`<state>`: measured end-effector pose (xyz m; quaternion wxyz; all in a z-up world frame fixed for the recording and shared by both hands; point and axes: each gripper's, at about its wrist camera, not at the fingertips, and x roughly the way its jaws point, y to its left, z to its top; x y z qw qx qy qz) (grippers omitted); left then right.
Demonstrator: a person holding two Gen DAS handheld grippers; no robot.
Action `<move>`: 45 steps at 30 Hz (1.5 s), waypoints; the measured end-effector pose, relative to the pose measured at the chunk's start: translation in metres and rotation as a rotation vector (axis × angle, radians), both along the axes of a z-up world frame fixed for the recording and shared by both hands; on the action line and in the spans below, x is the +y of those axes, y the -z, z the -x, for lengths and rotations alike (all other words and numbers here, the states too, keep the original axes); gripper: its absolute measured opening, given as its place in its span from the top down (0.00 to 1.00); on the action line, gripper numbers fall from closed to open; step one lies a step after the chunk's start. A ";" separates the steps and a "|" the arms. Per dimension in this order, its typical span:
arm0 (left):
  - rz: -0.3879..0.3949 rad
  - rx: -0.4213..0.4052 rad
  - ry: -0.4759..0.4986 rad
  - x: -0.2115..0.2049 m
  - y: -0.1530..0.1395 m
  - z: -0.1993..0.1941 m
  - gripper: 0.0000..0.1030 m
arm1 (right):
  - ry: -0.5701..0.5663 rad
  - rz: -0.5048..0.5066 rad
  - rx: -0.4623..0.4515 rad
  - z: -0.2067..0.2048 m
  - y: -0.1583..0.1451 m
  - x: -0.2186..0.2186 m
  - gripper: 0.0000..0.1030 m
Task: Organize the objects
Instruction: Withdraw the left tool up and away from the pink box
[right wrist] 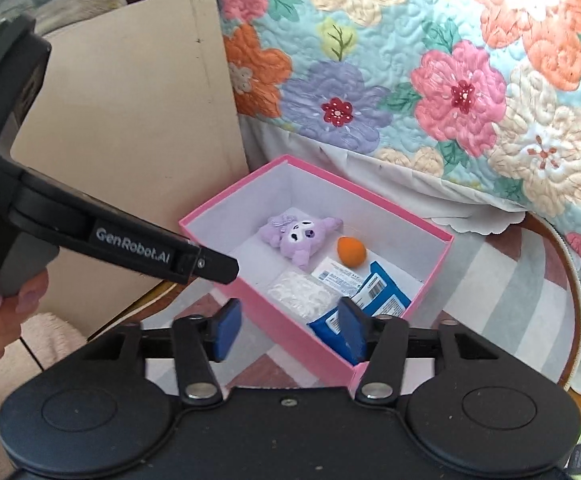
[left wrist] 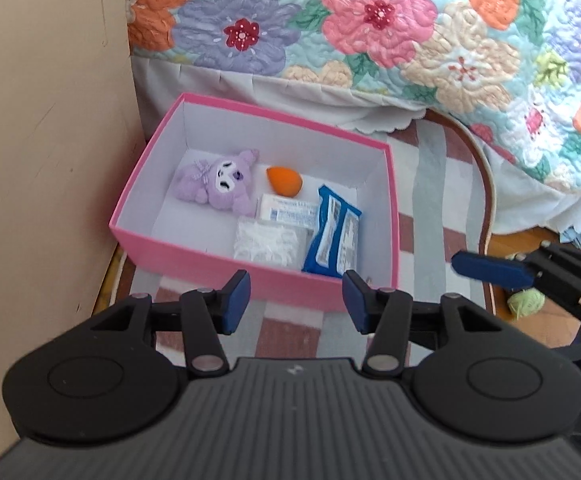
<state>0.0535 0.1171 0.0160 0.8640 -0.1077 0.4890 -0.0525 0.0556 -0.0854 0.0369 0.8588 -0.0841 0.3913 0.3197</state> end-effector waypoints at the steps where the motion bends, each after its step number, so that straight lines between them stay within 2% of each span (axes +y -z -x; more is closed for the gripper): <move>1: -0.001 0.004 -0.002 -0.001 -0.001 0.005 0.51 | 0.000 -0.002 0.000 0.005 -0.002 -0.001 0.31; 6: -0.005 0.007 0.001 -0.008 -0.010 0.028 0.39 | 0.013 0.020 -0.019 0.025 -0.010 -0.004 0.14; 8: -0.004 0.018 -0.004 -0.008 -0.012 0.035 0.38 | 0.023 0.025 -0.027 0.032 -0.015 -0.008 0.12; 11: -0.005 0.030 -0.009 -0.009 -0.016 0.045 0.31 | 0.051 0.035 -0.035 0.037 -0.021 -0.015 0.07; 16: -0.007 0.040 0.009 -0.013 -0.023 0.058 0.23 | 0.096 0.032 -0.032 0.046 -0.030 -0.030 0.05; 18: -0.006 0.039 0.014 -0.015 -0.025 0.062 0.16 | 0.112 0.036 -0.031 0.050 -0.030 -0.036 0.05; 23: -0.012 0.046 0.026 -0.022 -0.024 0.070 0.06 | 0.134 0.047 -0.021 0.059 -0.028 -0.052 0.04; 31: -0.022 0.075 0.024 -0.032 -0.016 0.076 0.06 | 0.175 0.077 -0.047 0.070 -0.025 -0.067 0.04; 45: -0.049 0.076 0.066 -0.069 -0.013 0.081 0.05 | 0.230 0.080 0.048 0.076 -0.014 -0.111 0.04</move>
